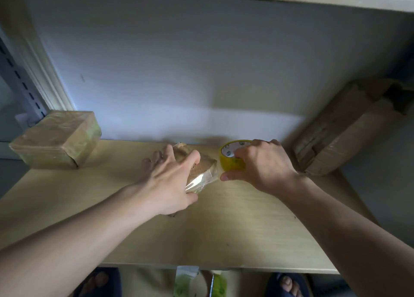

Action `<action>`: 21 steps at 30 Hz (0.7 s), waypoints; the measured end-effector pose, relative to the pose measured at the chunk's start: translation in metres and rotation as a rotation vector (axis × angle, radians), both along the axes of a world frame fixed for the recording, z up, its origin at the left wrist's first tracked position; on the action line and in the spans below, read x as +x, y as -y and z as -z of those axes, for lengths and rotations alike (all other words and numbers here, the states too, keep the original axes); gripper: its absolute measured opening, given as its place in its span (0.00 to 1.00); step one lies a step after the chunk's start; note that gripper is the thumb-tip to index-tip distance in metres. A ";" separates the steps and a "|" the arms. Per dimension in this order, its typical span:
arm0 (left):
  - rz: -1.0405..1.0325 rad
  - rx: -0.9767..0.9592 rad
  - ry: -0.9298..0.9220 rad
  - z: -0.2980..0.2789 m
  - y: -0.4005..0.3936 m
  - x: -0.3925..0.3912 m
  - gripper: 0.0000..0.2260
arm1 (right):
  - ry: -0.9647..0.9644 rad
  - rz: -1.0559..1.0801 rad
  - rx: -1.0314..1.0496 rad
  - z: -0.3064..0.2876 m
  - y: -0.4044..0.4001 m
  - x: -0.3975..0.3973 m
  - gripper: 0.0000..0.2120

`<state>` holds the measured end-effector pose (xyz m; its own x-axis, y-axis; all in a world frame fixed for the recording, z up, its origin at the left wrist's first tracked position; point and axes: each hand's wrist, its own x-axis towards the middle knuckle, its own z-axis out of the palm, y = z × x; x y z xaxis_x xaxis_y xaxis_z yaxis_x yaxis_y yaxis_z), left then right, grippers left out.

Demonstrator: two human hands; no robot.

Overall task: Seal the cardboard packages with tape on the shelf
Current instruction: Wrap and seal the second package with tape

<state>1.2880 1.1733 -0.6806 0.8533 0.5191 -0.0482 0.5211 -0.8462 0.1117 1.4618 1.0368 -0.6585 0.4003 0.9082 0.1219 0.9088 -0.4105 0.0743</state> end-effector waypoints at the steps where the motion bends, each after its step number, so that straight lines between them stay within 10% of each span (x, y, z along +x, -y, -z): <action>1: 0.033 -0.007 0.003 -0.001 -0.004 -0.001 0.30 | 0.002 -0.001 -0.013 0.000 0.001 0.001 0.25; 9: 0.198 -0.056 -0.030 -0.008 -0.032 -0.021 0.33 | -0.127 -0.197 0.038 0.011 0.011 0.018 0.33; 21: 0.287 -0.084 -0.059 -0.012 -0.045 -0.028 0.33 | -0.105 -0.328 0.271 0.012 0.027 0.017 0.13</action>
